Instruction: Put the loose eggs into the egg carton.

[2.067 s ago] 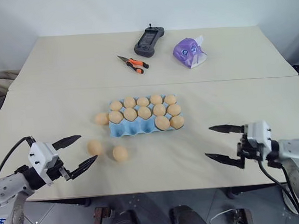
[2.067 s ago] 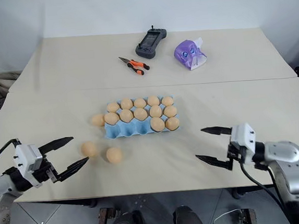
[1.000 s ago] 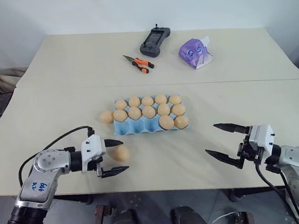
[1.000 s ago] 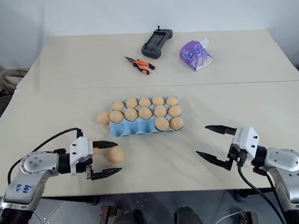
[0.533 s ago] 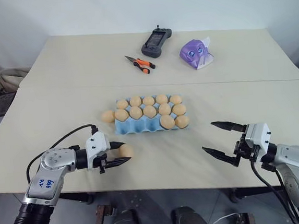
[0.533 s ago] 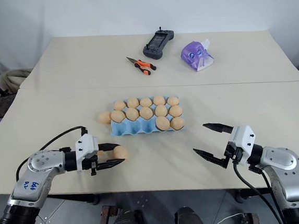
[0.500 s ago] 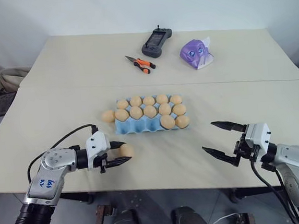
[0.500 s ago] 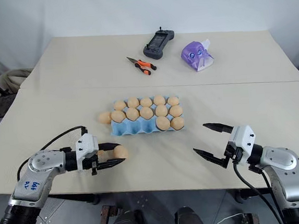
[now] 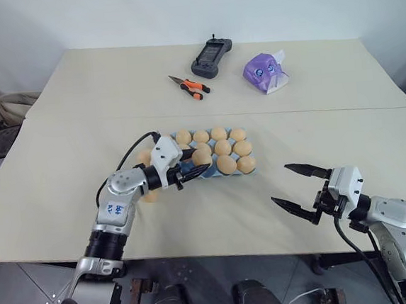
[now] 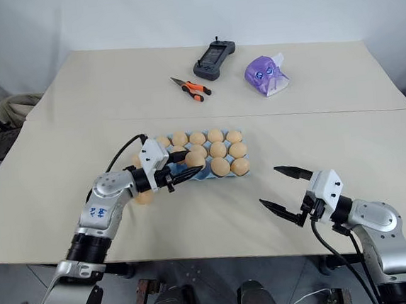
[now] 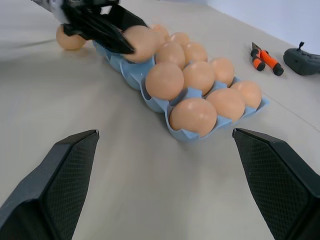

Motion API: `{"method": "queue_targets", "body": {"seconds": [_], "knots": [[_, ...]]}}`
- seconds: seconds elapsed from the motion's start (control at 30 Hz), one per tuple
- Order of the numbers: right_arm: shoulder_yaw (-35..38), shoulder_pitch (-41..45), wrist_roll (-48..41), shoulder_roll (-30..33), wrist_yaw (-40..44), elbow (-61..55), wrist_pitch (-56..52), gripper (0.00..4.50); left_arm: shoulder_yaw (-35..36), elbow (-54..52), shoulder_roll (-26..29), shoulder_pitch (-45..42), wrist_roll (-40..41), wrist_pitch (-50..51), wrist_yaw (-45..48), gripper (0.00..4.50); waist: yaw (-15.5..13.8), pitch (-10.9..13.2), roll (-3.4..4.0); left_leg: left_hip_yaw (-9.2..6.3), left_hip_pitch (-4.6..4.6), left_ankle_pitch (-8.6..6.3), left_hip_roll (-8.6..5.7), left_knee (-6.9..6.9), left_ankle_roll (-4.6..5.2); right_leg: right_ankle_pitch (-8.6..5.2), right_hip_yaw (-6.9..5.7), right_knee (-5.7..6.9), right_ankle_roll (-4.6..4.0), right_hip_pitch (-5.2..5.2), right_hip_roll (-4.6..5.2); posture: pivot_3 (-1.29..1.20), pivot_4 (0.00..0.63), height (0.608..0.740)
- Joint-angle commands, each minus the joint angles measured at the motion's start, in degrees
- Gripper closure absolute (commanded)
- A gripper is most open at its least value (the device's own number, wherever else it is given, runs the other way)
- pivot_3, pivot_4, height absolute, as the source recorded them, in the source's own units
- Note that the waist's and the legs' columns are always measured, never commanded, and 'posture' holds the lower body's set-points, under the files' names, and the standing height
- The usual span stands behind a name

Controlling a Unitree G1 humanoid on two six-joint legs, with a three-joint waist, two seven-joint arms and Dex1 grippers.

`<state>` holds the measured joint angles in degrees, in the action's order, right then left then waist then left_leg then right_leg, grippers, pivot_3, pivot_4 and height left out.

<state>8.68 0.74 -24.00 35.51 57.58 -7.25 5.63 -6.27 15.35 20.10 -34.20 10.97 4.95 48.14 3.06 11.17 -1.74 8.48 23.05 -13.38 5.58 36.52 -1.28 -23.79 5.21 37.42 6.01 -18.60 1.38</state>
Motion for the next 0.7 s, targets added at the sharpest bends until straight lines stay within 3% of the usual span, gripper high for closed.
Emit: {"method": "queue_targets", "body": {"seconds": [0.03, 0.23, 0.3, 0.43, 0.7], "knots": [[0.27, -0.59, -0.28, -0.30, -1.09, -2.92, -0.09, 0.00, -1.85, 2.40, -1.42, -2.01, -0.54, -2.92, 2.56, 2.34, 0.00, 0.00, 0.00, 0.01, 0.00, 0.00, 0.00, 0.00, 0.00, -0.01, 0.00, 0.00, 0.01, 0.00, 0.00, 0.00, 0.150, 0.740], [0.35, -1.73, -0.23, -0.50, -2.46, -4.55, -0.69, 0.00, -0.70, -0.42, 0.11, -0.39, 0.16, -2.62, 3.63, 0.48, 0.00, 0.00, 0.00, 0.01, 0.01, 0.03, 0.05, 0.00, -0.05, -0.03, 0.02, -0.01, 0.04, -0.02, -0.04, 0.00, 0.150, 0.740], [0.30, -1.87, -0.32, -0.45, -2.67, -4.75, -0.81, 0.00, 0.01, -1.81, 1.32, 0.47, 0.38, -2.47, 3.78, 0.05, 0.09, 0.00, 0.00, 0.03, 0.01, 0.03, 0.06, 0.00, -0.05, -0.03, 0.03, 0.00, 0.04, -0.02, -0.03, 0.00, 0.150, 0.740], [0.06, -1.80, -0.56, -0.45, -2.61, -4.89, -0.95, 0.00, 3.12, -7.69, 5.57, 4.26, 3.22, -2.38, 5.86, 0.05, 0.11, 0.00, 0.00, 0.02, -0.01, 0.03, 0.12, 0.00, -0.06, -0.03, 0.02, 0.03, 0.04, 0.00, -0.01, 0.00, 0.150, 0.740], [-1.42, 0.73, -2.00, -0.06, 0.93, -3.02, -0.85, 0.00, 18.86, -19.80, 15.86, 19.58, 10.31, -3.31, 6.20, 0.05, 0.16, 0.00, 0.00, 0.01, -0.02, 0.03, 0.22, -0.12, -0.06, -0.03, 0.00, -0.01, 0.03, -0.01, 0.10, 0.00, 0.150, 0.740]]}}
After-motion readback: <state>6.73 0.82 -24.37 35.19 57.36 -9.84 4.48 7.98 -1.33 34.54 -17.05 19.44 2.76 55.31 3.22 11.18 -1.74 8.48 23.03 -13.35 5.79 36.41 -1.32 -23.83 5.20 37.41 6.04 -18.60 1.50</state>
